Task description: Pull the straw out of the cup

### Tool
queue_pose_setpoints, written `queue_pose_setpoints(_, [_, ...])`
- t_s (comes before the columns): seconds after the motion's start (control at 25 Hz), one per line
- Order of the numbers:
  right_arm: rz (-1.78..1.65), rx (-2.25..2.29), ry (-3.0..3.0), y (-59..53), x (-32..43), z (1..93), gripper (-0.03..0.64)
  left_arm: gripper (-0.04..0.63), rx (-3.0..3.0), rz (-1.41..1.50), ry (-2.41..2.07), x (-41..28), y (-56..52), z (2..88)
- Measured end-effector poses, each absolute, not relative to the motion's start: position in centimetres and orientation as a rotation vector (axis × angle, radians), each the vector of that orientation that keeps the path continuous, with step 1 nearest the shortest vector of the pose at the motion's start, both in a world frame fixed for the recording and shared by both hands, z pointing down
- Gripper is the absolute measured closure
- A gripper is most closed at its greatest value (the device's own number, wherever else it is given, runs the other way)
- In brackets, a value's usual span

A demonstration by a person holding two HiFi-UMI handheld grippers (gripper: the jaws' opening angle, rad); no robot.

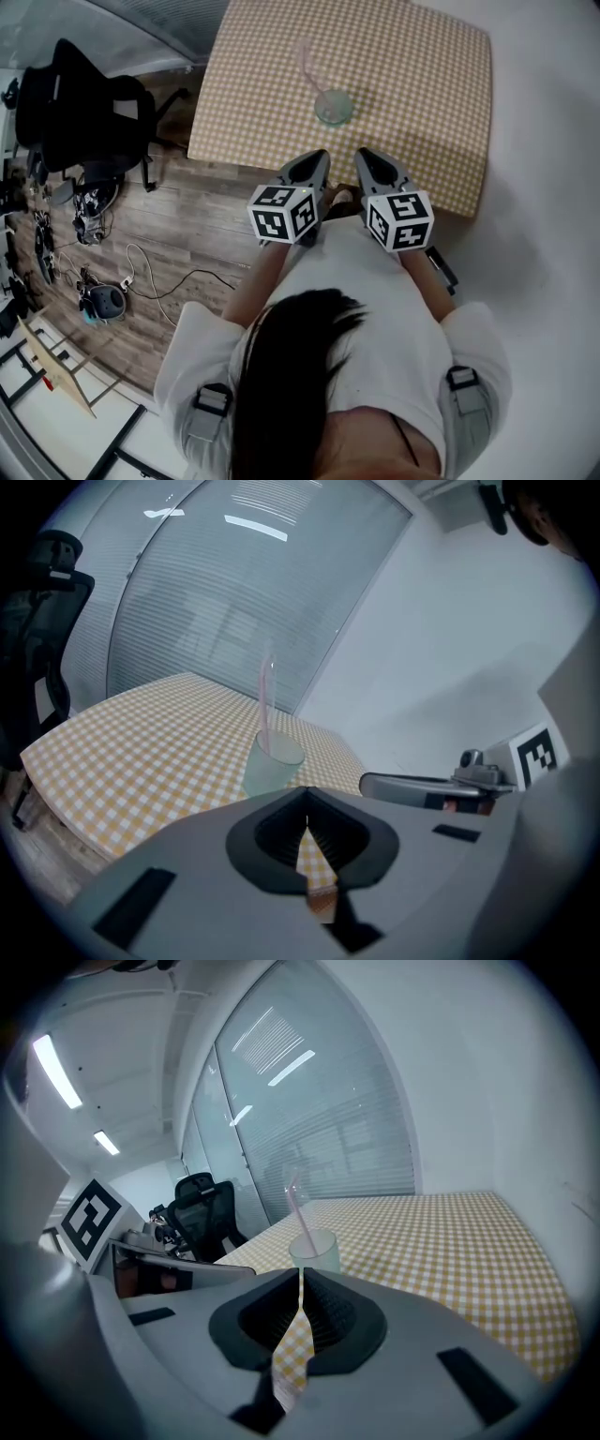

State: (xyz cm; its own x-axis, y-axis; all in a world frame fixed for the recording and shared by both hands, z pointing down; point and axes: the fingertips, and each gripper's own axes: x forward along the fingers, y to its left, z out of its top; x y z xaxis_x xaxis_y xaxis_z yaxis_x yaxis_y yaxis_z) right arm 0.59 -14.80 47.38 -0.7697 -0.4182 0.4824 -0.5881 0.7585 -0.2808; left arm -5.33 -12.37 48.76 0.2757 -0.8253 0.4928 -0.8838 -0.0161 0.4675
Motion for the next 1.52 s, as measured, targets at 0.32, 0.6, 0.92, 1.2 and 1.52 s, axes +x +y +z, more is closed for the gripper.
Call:
queue_pose_setpoints(0.32, [0.617,0.752,-2.577,-15.5,0.9,47.2,0.578,0.588,1.806,0.093,-1.596,-5.6,-12.7,48.0])
queue_pose_setpoints(0.6, [0.604,0.631,-2.715,-15.2,0.3,45.3,0.578,0.588,1.807,0.072,-1.616,-5.1,-12.8,47.4])
queue_pose_setpoints(0.92, [0.554,0.671,-2.709,-15.7,-0.1,45.3,0.578,0.588,1.801,0.066,-1.64,-5.6,-12.6,47.0])
queue_pose_setpoints(1.2, [0.493,0.663,-2.712,-16.7,-1.6,45.1,0.578,0.587,1.787,0.064,-1.704,-7.9,-13.8,46.7])
queue_pose_setpoints(1.52, [0.46,0.614,-2.715,-17.6,-3.6,44.6,0.463,0.587,1.737,0.053,-1.761,-10.5,-14.7,46.5])
